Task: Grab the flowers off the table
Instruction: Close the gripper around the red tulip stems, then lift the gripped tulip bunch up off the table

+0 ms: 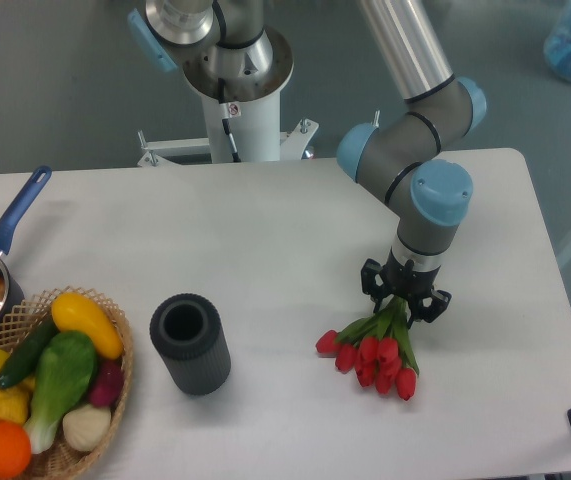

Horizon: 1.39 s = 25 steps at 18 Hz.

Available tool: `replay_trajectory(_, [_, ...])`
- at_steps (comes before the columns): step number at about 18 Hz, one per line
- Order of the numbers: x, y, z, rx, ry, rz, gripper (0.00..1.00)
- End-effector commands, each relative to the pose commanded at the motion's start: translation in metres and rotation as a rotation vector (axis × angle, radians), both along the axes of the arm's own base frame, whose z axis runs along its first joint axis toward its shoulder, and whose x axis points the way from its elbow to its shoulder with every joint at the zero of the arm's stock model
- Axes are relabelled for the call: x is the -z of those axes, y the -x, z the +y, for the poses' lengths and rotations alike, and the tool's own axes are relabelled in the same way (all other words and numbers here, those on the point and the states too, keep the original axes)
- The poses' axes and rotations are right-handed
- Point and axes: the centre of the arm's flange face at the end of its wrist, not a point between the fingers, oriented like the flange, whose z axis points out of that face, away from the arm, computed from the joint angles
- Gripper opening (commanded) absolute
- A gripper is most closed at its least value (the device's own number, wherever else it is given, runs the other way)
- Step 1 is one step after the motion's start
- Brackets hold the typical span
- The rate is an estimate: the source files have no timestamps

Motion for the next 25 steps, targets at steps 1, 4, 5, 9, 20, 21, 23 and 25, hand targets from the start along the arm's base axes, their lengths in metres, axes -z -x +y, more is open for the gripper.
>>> replay_trajectory(1, [-0.001,0.0,0.0,-0.003,-0.001,0.001,0.44])
replay_trajectory(4, [-0.004,0.001,0.001,-0.003,-0.003,0.005,0.32])
replay_trajectory(5, [-0.007,0.003,0.002,-0.003,-0.005,0.01,0.32])
replay_trajectory(9, [-0.012,0.008,0.003,-0.008,-0.011,0.021,0.32])
replay_trajectory(20, [-0.093,-0.005,0.022,-0.035,-0.083,0.125,0.32])
replay_trajectory(21, [-0.107,-0.01,0.027,-0.039,-0.096,0.14,0.32])
replay_trajectory(23, [-0.128,-0.02,0.034,-0.037,-0.116,0.165,0.32])
replay_trajectory(25, [-0.15,-0.026,0.034,-0.052,-0.139,0.186,0.32])
